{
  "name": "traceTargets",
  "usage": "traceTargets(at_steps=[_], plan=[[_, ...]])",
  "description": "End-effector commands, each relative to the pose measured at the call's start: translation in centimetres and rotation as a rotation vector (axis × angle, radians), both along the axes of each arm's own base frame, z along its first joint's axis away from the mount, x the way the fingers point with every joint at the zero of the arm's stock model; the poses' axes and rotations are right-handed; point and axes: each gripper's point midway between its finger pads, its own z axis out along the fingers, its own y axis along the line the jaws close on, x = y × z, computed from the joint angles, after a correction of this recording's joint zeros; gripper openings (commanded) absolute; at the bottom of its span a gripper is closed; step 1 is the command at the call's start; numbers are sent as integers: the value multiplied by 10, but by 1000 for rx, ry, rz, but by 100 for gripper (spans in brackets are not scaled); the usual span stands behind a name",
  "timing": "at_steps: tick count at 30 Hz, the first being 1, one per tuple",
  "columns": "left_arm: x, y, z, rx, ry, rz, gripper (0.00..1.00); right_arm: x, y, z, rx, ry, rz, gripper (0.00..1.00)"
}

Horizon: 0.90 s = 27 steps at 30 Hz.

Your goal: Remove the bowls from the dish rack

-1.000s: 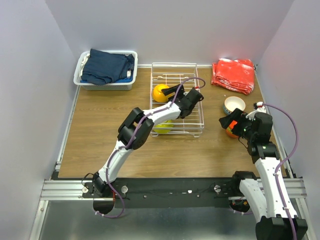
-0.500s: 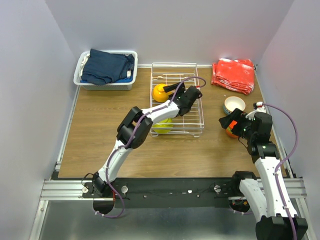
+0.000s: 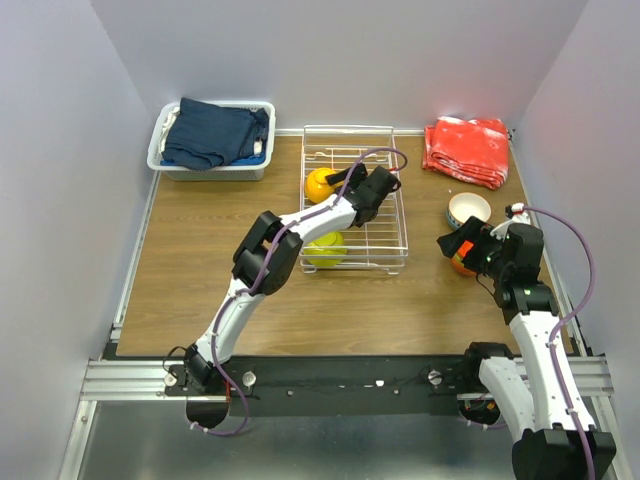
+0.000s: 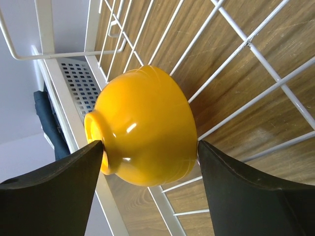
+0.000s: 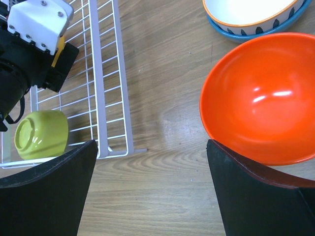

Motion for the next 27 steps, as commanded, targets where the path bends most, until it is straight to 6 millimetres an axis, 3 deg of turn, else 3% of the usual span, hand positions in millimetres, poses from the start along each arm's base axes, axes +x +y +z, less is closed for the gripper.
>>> traceTargets(at_steps=[1,6,13,16,27], plan=[[-20,3,-46,10,125,-1,79,1,6,4,16,-19,28,100],[-23,-3,-32,-12,84,6,63,1,8,6,22,-24,33,100],[-30,-16,24,-96,-8,8,49,1,12,12,31,-47,56,100],[-34,-17,41,-151,-23,19,48,2,16,15,41,-60,81,100],[-43,-20,75,-425,-8,76,33,14,42,30,118,-153,231,99]])
